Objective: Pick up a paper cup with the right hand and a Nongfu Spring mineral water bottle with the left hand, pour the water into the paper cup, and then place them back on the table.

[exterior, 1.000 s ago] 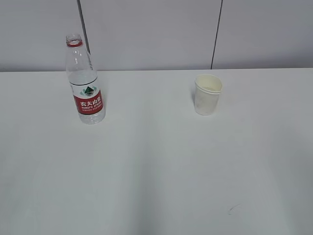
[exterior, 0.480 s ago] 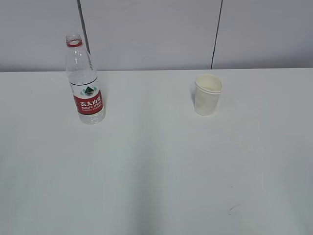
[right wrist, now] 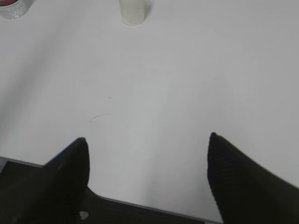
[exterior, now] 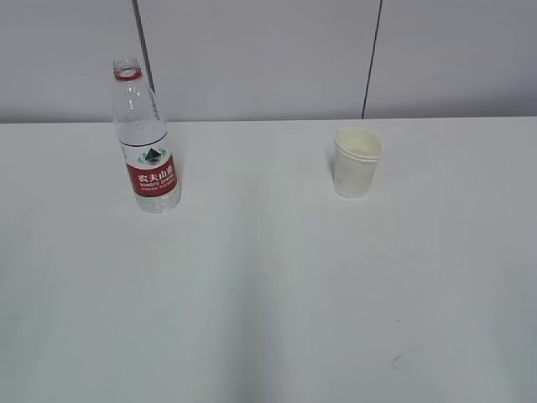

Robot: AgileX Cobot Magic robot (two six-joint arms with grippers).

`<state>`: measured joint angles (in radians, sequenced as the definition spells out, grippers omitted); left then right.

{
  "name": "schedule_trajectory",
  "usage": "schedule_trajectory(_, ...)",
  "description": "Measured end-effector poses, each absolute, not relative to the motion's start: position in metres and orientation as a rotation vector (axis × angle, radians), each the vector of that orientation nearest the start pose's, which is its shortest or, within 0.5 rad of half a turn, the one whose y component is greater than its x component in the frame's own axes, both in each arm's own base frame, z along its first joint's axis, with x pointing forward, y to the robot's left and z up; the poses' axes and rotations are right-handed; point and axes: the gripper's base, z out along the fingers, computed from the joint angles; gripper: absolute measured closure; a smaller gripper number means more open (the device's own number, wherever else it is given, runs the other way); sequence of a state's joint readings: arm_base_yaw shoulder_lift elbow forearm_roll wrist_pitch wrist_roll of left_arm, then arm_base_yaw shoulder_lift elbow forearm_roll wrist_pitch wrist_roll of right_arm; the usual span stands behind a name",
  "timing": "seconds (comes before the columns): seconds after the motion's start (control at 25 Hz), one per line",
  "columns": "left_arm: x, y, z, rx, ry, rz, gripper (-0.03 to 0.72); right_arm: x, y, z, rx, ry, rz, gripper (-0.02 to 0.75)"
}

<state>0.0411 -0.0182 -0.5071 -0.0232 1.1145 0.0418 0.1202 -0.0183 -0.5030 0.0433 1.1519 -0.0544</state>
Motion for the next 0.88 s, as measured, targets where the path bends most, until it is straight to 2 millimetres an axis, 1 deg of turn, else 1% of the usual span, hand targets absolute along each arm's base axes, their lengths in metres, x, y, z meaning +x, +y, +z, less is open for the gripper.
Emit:
schedule_trajectory(0.48, -0.0107, -0.0023, 0.2748, 0.003, 2.073, 0.023, 0.197, -0.0124, 0.0020, 0.2708, -0.182, 2.107, 0.084, 0.150)
schedule_trajectory(0.72, -0.0107, -0.0023, 0.2748, 0.003, 2.072, 0.023, 0.197, -0.0121, 0.0032, 0.2708, -0.067, 2.112, 0.017, 0.150)
schedule_trajectory(0.88, -0.0107, -0.0023, 0.2748, 0.003, 2.072, 0.023, 0.197, -0.0121, 0.0030, 0.2707, -0.053, 2.113, 0.005, 0.150)
